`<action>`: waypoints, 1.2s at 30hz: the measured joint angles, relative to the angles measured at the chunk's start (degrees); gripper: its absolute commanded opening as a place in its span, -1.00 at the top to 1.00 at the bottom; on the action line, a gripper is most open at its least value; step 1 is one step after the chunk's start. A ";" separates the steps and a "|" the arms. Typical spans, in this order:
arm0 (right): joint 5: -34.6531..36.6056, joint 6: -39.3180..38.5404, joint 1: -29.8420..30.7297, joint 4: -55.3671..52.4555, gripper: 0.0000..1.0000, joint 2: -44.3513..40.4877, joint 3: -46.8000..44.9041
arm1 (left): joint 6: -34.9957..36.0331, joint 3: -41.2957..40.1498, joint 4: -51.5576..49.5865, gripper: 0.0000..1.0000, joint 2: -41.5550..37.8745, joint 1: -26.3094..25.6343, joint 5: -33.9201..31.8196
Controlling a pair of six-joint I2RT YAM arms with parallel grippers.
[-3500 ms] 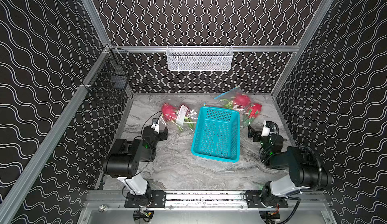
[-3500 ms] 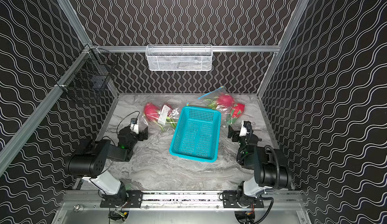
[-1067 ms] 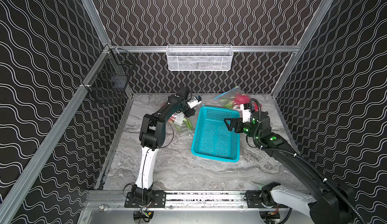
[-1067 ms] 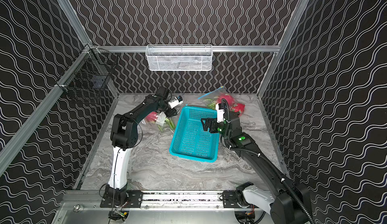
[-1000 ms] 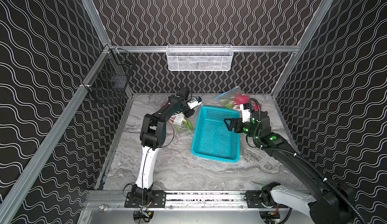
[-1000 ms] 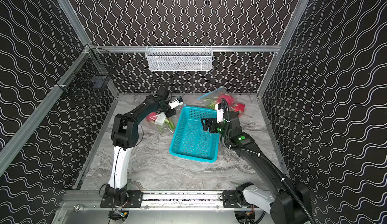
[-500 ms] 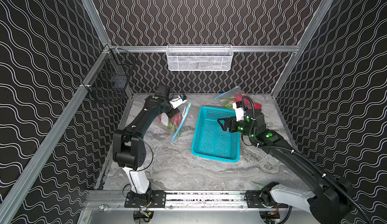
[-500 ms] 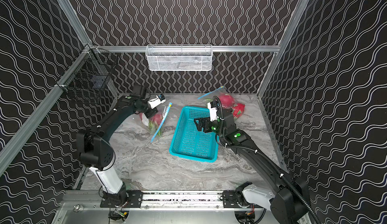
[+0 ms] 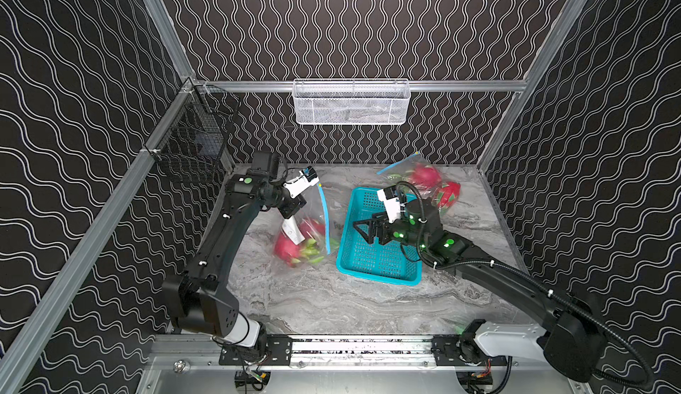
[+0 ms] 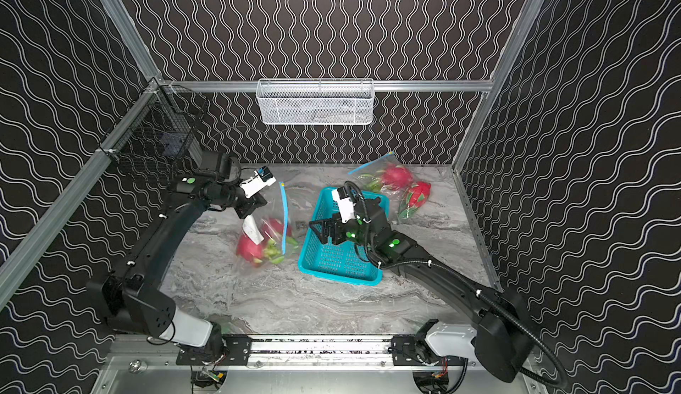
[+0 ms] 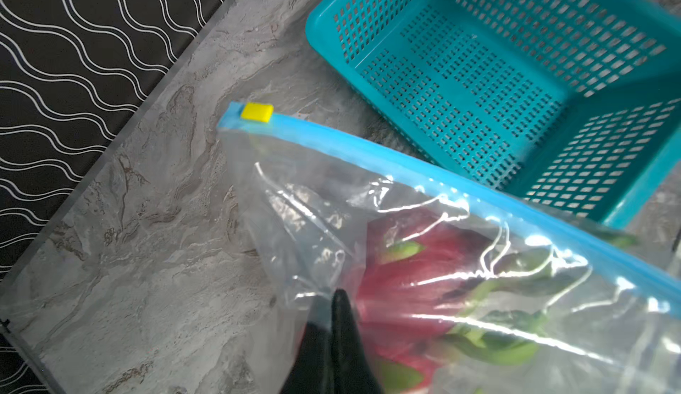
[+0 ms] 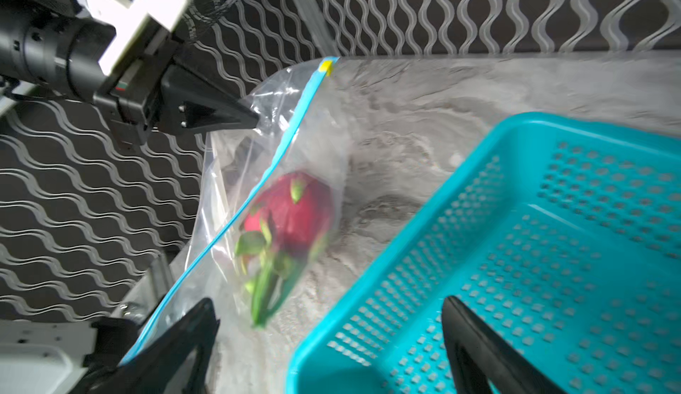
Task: Open the zip-top bag and take out the dragon fruit
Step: Unzip the zipper on the zipper food storage bag.
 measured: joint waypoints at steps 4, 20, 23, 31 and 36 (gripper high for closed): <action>-0.07 4.70 3.52 2.34 -0.94 2.58 1.90 | -2.71 -2.95 -0.13 1.00 -3.28 -0.02 4.44; -3.61 20.13 7.30 2.93 -0.37 12.15 8.31 | -7.56 -12.63 3.96 1.00 -7.34 -0.57 8.92; -3.19 22.56 7.52 3.30 -0.31 13.68 7.74 | -7.61 -13.14 4.24 1.00 -7.76 -0.57 9.22; -3.39 24.00 7.74 3.26 0.83 16.09 9.35 | -7.63 -14.16 4.81 1.00 -8.28 -0.57 9.62; -1.99 19.87 7.91 -1.25 1.00 15.96 13.66 | -7.63 -14.40 5.09 1.00 -8.33 -0.57 9.16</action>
